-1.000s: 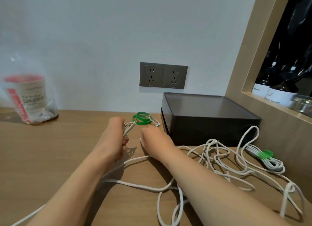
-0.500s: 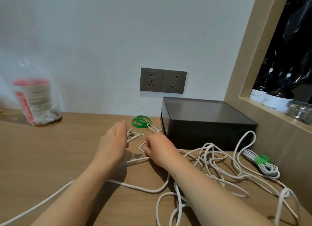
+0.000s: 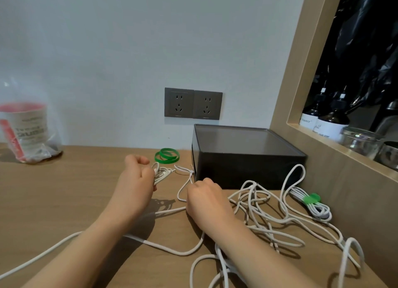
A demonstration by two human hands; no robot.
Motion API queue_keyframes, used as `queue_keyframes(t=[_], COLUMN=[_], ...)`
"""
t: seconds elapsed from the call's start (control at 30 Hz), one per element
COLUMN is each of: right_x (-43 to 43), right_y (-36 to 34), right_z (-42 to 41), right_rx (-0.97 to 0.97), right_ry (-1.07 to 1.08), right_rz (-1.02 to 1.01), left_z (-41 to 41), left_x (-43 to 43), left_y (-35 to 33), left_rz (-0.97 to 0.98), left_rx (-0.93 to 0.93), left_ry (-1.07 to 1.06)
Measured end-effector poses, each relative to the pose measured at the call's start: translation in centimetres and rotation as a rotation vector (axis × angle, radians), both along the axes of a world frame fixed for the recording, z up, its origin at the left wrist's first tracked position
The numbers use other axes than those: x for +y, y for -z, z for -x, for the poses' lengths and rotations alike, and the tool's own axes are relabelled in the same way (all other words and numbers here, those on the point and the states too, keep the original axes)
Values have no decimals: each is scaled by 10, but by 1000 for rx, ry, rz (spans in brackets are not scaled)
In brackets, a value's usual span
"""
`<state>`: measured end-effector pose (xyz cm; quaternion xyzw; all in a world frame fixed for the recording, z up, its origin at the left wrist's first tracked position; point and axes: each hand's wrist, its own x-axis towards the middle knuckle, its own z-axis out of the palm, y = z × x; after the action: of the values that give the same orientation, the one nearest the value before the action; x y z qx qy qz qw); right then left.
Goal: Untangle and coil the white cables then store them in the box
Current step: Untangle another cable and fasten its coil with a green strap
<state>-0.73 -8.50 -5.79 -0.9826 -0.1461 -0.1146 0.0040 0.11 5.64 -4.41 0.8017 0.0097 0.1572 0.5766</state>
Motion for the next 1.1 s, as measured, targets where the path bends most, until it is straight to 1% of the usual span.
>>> queue_keyframes(t=[0.23, 0.37, 0.43, 0.47, 0.5, 0.57, 0.63, 0.7, 0.77, 0.83, 0.93, 1.0, 1.1], right_x=[-6, -5, -6, -7, -8, -9, -8, -5, -1, 0, -1, -1, 0], right_y=[2, -3, -5, -6, -10, -20, -29, -33, -34, -34, -30, -27, -27], right_z=[-7, -7, -6, -4, -2, 4, 11, 20, 26, 28, 26, 25, 25], right_rx=[44, 79, 88, 100, 120, 164, 266, 430, 553, 586, 521, 500, 458], right_ry=[38, 13, 13, 23, 40, 55, 54, 39, -5, -7, 48, 35, 16], right_rz=[-89, -67, -133, -247, -415, -827, -1184, -1406, -1523, -1530, -1362, -1320, -1317], left_z=[4, 6, 7, 8, 8, 8, 9, 10, 12, 15, 18, 18, 17], left_x=[-3, -7, -8, -9, -9, -8, -6, -4, -6, -11, -17, -17, -16], left_y=[2, 1, 0, 1, 1, 0, -3, -6, -6, -5, -1, 0, 2], left_rz=[-58, -71, -83, -90, -100, -124, -140, -184, -264, -344, -417, -434, -407], left_rx=[-50, -97, -107, -109, -112, -131, -173, -213, -249, -294, -342, -351, -347], left_ry=[14, 31, 41, 43, 39, -11, -86, -120, -94, -24, 89, 125, 131])
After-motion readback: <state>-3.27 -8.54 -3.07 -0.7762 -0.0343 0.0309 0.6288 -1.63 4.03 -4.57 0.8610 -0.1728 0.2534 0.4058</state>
